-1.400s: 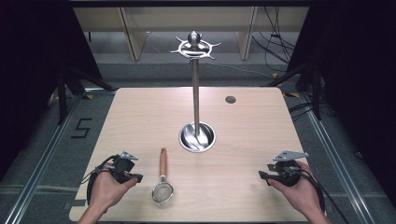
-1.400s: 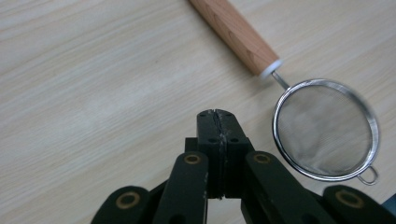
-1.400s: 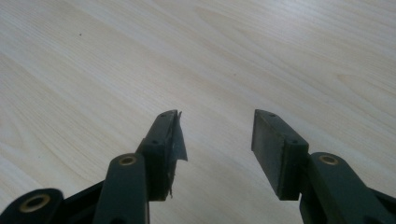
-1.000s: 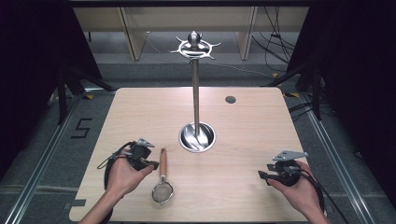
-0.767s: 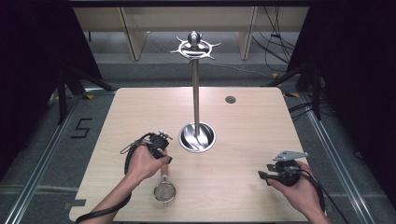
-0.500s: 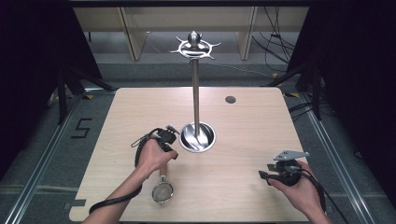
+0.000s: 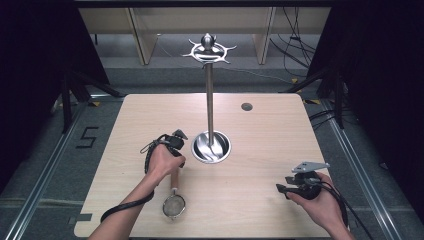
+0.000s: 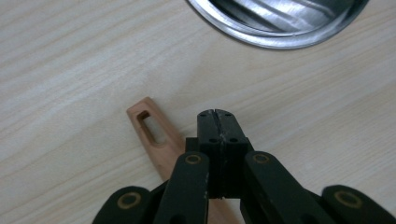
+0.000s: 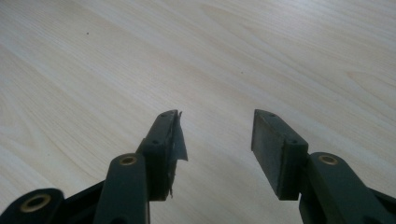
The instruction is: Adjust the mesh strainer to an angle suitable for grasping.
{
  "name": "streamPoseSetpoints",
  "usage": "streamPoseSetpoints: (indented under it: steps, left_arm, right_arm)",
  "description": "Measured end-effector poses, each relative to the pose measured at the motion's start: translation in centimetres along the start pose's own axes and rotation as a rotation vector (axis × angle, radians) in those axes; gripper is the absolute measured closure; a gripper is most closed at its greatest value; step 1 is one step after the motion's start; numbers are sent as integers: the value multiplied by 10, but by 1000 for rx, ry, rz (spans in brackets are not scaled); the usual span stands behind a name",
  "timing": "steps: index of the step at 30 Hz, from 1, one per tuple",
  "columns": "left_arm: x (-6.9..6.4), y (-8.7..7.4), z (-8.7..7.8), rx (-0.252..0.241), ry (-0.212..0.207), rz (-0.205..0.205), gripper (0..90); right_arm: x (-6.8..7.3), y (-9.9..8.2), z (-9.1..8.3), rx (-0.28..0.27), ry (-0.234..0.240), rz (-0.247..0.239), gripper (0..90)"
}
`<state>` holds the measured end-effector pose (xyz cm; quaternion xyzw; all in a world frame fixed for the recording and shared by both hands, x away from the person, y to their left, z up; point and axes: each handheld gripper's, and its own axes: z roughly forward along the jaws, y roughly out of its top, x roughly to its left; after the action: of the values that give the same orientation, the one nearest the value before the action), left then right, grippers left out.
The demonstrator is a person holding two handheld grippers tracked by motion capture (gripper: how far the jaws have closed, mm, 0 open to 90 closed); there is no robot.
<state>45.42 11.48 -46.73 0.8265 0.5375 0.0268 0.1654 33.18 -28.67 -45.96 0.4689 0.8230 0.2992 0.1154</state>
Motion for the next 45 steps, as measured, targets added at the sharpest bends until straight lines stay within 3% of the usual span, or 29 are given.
streamPoseSetpoints:
  steps: [1, 3, 4, 5, 6, 7, 8, 10, 11, 13, 14, 15, 16, 19, 23, 24, 26, 27, 28, 31, 32, 35, 36, 37, 38, 39, 41, 43, 45]
  left_arm:
    - [8, 3, 2, -2, -21, 105, 890]
    - [9, 5, 2, 4, -14, 94, 890]
    - [1, 3, 2, 3, 27, -9, 890]
    - [0, 3, 3, 12, 40, -10, 890]
    - [0, 3, 3, 12, 40, -10, 890]
    - [1, 2, 6, 6, 52, 22, 890]
    - [1, 2, 6, 6, 52, 22, 890]
    - [0, 2, 8, 5, 63, 8, 890]
    - [1, 1, 8, 7, 68, 19, 890]
    - [3, 1, 9, 16, 63, 31, 890]
    - [4, 0, 9, 23, 71, 30, 890]
    - [3, 0, 9, 23, 73, 14, 890]
    - [6, 1, 7, 30, 98, 47, 890]
    - [7, 1, 7, 18, 111, 39, 890]
    - [9, 1, 5, 40, 110, 41, 890]
    - [12, 0, 3, 60, 120, 65, 890]
    - [15, 0, 1, 57, 124, 66, 890]
    - [15, -1, 2, 42, 123, 51, 890]
    - [18, -1, 0, 67, 124, 71, 890]
    - [18, 0, 0, 51, 119, 43, 890]
    - [20, 0, -2, 67, 123, 60, 889]
    - [19, -3, -6, 19, 125, 17, 863]
    - [18, -5, -11, -11, 121, -14, 843]
    - [17, -8, -16, -38, 122, -24, 809]
    - [17, -8, -16, -38, 122, -24, 780]
    - [17, -11, -24, -70, 135, -14, 725]
    - [20, -17, -36, -101, 141, 16, 691]
    - [20, -27, -44, -147, 128, -11, 629]
    - [21, -34, -48, -157, 110, -17, 628]
  right_arm:
    - [1, 0, 1, -15, 4, 8, 522]
    - [1, -2, 5, -52, -8, 1, 522]
    - [3, -1, 4, -31, 3, 35, 522]
    - [3, -1, 2, -8, 6, 36, 522]
    - [3, 0, 1, 6, 7, 33, 522]
    - [3, -1, 1, -3, 5, 26, 522]
    - [2, -1, 2, -10, 3, 13, 522]
    - [3, -1, 1, 2, 6, 33, 522]
    - [1, -2, 3, -11, 2, -2, 522]
    - [0, -1, 4, -17, 0, -17, 522]
    - [3, -1, 3, -1, 12, 22, 522]
    - [2, -1, 2, 7, 11, 18, 522]
    - [3, 0, 2, 8, 10, 19, 522]
    - [3, 0, 1, 3, 9, 9, 522]
    - [4, -1, 3, -10, 8, 15, 522]
    - [5, -2, 6, -33, 5, 22, 522]
    - [5, -2, 4, -14, 6, 21, 521]
    - [3, -2, 5, -24, -2, -10, 521]
    - [5, -2, 4, -16, 7, 23, 522]
    - [5, -2, 4, -22, 9, 27, 521]
    - [5, -2, 3, -18, 9, 28, 520]
    - [5, -3, 3, -12, 11, 34, 519]
    - [5, -3, 3, -14, 11, 32, 518]
    - [2, -4, 4, -28, -1, -2, 517]
    - [2, -4, 4, -28, -1, -2, 517]
    - [2, -2, 1, 13, 9, 18, 517]
    - [2, -3, 1, 7, 13, 29, 516]
    - [1, -4, 2, 12, 12, 42, 516]
    - [0, -3, 3, 8, 8, 45, 517]
